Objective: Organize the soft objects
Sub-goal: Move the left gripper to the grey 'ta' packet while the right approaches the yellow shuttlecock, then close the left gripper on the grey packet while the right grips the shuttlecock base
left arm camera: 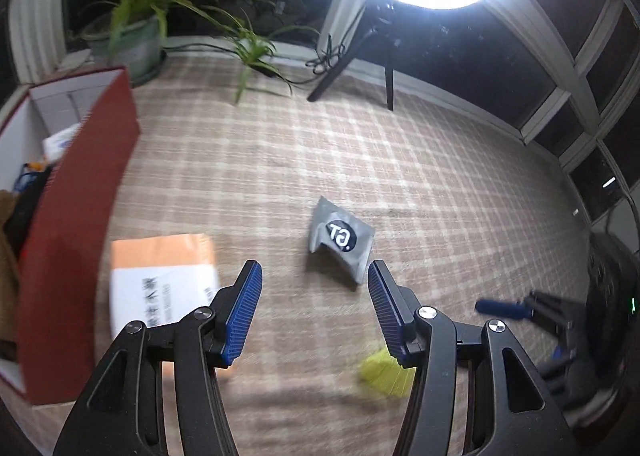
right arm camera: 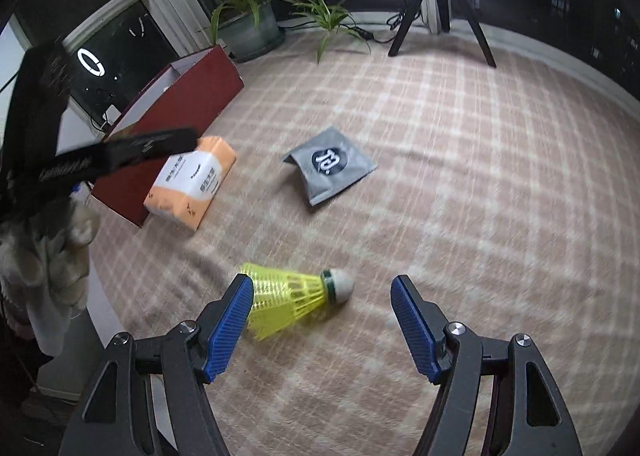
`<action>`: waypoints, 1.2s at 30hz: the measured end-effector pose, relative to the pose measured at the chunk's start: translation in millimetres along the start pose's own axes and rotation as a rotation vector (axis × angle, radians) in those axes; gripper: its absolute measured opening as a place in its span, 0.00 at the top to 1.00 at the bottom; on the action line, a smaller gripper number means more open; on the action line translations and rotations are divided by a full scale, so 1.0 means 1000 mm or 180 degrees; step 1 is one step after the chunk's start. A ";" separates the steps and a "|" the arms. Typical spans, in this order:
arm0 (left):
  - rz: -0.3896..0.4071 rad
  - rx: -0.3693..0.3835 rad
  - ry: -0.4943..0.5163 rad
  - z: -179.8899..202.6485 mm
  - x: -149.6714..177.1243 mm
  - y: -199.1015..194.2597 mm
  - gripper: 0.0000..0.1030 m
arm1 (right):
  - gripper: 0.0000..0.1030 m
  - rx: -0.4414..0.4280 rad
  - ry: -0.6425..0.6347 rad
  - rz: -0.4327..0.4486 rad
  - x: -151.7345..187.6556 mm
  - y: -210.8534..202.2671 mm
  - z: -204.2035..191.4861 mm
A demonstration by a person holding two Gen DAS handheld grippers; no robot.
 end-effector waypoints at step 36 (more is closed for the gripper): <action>-0.0197 -0.0011 -0.0593 -0.025 -0.005 0.050 0.47 | 0.52 -0.0447 -0.2585 0.0039 -0.011 0.023 -0.031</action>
Point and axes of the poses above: each gripper's, at about its wrist camera, not at the fingertips, and y roughly the way its jaws point, z to its right, x to its underside, the point moved 1 cm from there along y, roughly the way its jaws point, and after that the axes turned 15 degrees about x, right-handed, at the moved point
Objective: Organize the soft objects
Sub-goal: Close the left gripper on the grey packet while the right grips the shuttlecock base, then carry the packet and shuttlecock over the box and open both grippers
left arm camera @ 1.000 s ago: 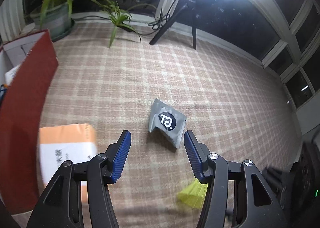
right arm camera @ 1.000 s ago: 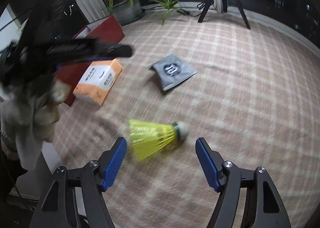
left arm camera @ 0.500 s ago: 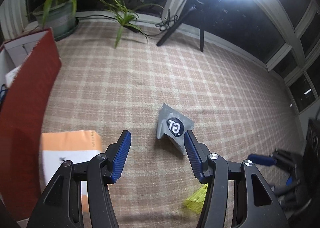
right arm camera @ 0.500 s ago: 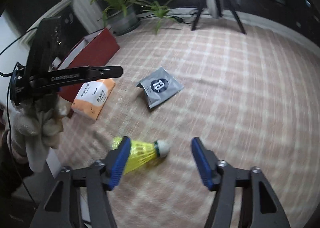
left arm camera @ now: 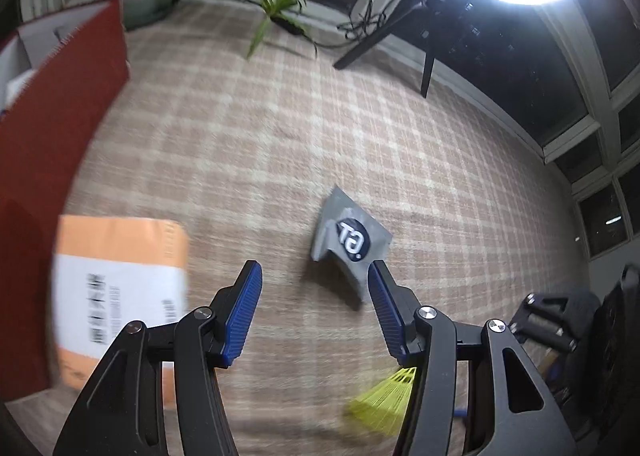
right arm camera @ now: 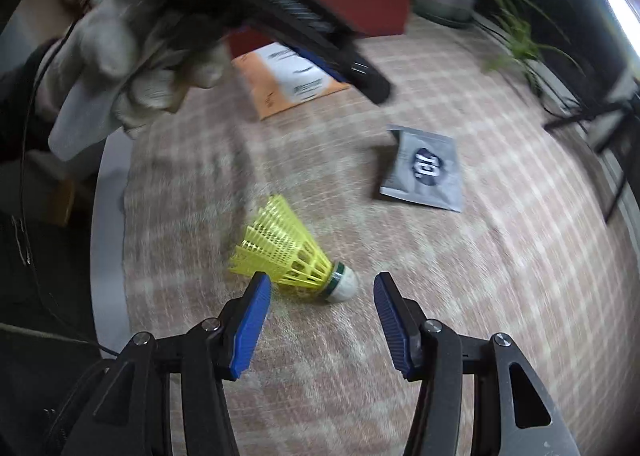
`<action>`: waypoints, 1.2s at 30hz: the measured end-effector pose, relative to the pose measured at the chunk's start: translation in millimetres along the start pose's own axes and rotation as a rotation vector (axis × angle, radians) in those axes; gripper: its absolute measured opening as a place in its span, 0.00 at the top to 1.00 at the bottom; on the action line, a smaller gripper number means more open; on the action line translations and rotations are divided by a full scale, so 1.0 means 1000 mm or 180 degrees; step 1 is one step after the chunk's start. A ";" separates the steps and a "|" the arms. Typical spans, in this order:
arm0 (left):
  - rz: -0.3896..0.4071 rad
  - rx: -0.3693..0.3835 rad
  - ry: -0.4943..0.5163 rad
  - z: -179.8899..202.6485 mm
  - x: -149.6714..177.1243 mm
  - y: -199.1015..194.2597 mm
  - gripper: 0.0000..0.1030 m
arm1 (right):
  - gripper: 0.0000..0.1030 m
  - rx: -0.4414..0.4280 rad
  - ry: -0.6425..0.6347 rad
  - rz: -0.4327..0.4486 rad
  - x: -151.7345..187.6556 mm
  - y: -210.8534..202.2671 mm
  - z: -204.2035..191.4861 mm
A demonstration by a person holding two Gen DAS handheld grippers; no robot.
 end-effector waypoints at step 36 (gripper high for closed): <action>0.0105 -0.0104 0.0179 0.005 -0.012 0.061 0.88 | 0.76 -0.0310 0.0065 0.0313 -0.001 0.048 0.004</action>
Point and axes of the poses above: each gripper's, at about its wrist camera, not at the fingertips, and y roughly the way its jaws point, z to its right, x to its underside, the point moved 1 cm from there along y, roughly the way its jaws point, and after that the axes turned 15 degrees about x, right-handed, at the moved point
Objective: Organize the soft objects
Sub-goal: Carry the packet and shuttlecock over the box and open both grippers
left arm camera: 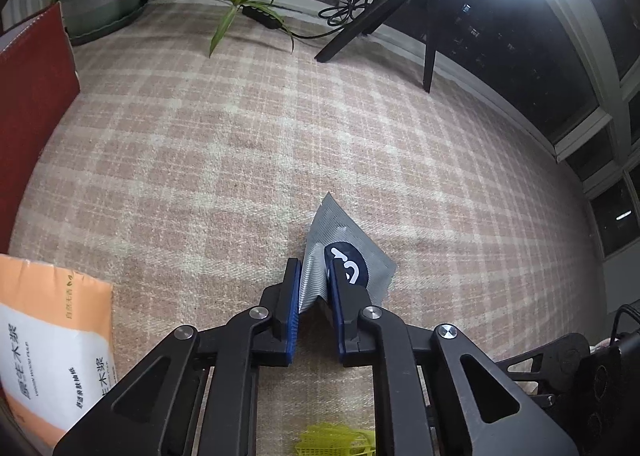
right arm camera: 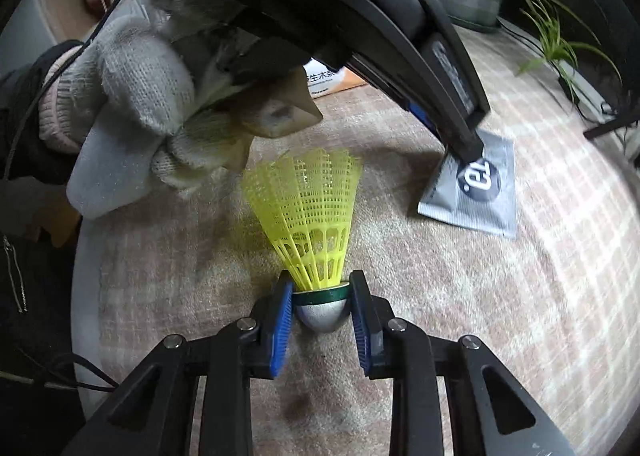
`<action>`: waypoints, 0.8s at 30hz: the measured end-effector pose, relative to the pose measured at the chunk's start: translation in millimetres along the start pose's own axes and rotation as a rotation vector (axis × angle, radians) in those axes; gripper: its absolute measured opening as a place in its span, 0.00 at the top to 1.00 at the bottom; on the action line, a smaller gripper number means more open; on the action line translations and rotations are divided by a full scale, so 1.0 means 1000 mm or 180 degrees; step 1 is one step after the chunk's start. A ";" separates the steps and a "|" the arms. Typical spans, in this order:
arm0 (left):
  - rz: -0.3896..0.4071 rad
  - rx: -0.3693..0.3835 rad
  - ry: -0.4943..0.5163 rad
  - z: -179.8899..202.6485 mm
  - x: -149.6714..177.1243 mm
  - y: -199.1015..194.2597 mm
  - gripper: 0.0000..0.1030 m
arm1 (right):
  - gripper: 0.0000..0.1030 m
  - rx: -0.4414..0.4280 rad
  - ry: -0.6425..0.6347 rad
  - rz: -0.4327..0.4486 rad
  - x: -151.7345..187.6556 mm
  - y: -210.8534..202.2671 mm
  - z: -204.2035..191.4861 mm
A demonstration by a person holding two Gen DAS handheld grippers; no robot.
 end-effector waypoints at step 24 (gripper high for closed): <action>0.0366 0.0046 0.0037 -0.001 -0.013 -0.076 0.91 | 0.76 0.0430 0.0799 0.0335 0.036 -0.076 0.032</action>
Point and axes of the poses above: each gripper's, at about its wrist camera, not at the fingertips, and y roughly the way its jaws point, z to its right, x to its underside, the point moved 1 cm from there along y, roughly the way its jaws point, and after that the axes turned 15 degrees about x, right-handed, at the moved point
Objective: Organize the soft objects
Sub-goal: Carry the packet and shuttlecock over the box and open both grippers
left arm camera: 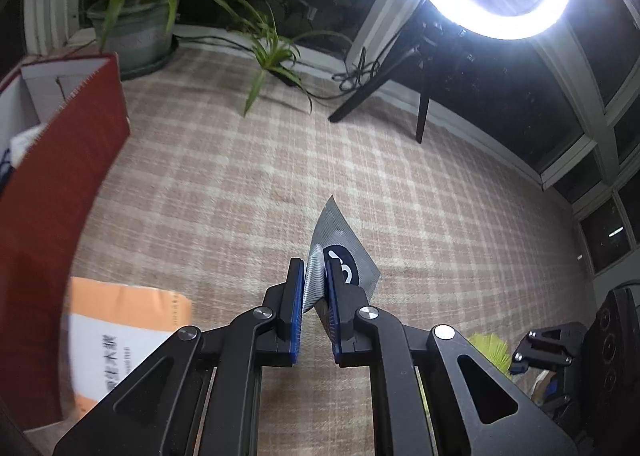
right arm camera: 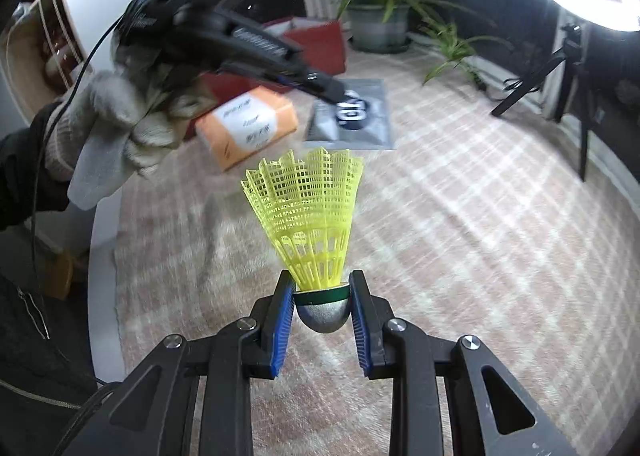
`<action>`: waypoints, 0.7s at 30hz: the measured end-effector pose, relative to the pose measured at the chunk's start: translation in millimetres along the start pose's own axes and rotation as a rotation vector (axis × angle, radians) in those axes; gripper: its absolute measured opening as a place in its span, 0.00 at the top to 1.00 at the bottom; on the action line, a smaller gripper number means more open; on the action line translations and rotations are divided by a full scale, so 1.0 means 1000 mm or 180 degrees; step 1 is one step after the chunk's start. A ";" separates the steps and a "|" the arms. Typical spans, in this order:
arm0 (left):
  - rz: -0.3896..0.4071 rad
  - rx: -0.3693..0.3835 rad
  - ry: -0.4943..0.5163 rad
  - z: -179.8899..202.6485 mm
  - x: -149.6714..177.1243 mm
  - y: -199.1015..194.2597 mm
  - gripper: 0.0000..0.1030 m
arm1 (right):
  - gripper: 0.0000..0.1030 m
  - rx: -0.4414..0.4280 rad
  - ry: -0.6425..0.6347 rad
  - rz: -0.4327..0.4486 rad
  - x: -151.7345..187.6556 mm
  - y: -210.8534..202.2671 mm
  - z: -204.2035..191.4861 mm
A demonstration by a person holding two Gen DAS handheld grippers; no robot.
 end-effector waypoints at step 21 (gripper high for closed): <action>0.0593 -0.0365 0.0088 -0.108 -0.074 -0.186 0.91 | 0.76 0.0168 0.0214 0.0652 -0.217 -0.008 -0.054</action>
Point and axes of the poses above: each gripper's, at about its wrist camera, not at the fingertips, and y roughly the way its jaws point, z to its right, x to its underside, the point moved 1 cm from there along y, roughly the way its jaws point, and after that the axes turned 15 degrees about x, right-handed, at the moved point
